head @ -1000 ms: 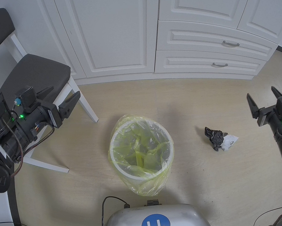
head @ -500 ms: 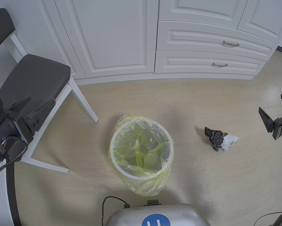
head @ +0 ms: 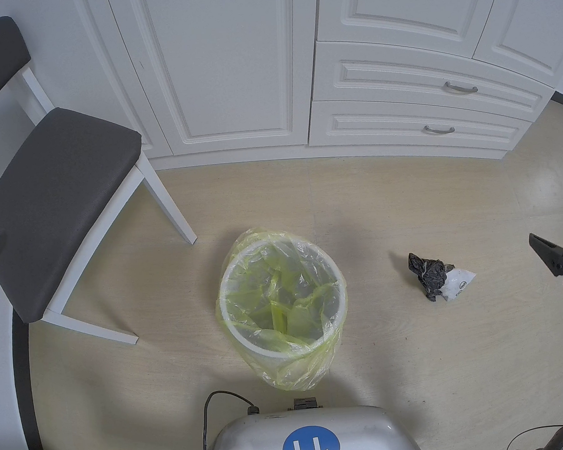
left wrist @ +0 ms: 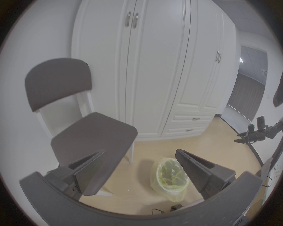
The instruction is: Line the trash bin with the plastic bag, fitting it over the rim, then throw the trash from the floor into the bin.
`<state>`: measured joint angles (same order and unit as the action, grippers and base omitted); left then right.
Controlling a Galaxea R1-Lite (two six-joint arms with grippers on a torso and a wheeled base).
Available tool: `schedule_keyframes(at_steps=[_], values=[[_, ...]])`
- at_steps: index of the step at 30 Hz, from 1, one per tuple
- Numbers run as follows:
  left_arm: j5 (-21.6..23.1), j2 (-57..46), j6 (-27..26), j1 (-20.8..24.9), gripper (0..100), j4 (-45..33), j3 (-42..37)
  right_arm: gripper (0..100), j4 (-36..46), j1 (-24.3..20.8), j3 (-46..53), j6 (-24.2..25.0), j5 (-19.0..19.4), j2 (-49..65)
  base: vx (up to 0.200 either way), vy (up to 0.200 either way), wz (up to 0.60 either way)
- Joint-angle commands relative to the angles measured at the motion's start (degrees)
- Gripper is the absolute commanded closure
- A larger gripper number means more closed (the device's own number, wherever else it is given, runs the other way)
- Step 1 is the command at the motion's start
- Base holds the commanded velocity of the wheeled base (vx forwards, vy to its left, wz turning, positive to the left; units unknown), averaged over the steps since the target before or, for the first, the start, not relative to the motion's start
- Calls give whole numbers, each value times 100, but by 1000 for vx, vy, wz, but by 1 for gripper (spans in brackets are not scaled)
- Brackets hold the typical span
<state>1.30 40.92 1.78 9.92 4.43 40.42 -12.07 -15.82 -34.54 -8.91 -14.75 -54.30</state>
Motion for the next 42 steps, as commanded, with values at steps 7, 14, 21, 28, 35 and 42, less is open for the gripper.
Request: schedule_keyframes(at_steps=[7,14,21,28,35,42], values=[[-271,-744,77,-157,0,-363,150,0,1875,633,-1767,759,1879,-2322,0,0,0],[-227,-612,261,-105,0,-179,-61,0,1831,976,-1908,619,1941,-3333,0,0,0],[-227,-269,455,-122,0,753,-360,0,1787,1222,-2303,548,1923,-4572,0,0,0],[-201,-102,402,-105,0,1166,-606,0,592,1609,-2541,531,1976,-6084,0,0,0],[-210,74,411,-113,0,1183,-580,0,-1922,1828,-2215,513,1923,-7367,0,0,0],[-227,56,332,-122,0,1166,-606,0,-3293,1943,-2251,513,1695,-7965,0,0,0]])
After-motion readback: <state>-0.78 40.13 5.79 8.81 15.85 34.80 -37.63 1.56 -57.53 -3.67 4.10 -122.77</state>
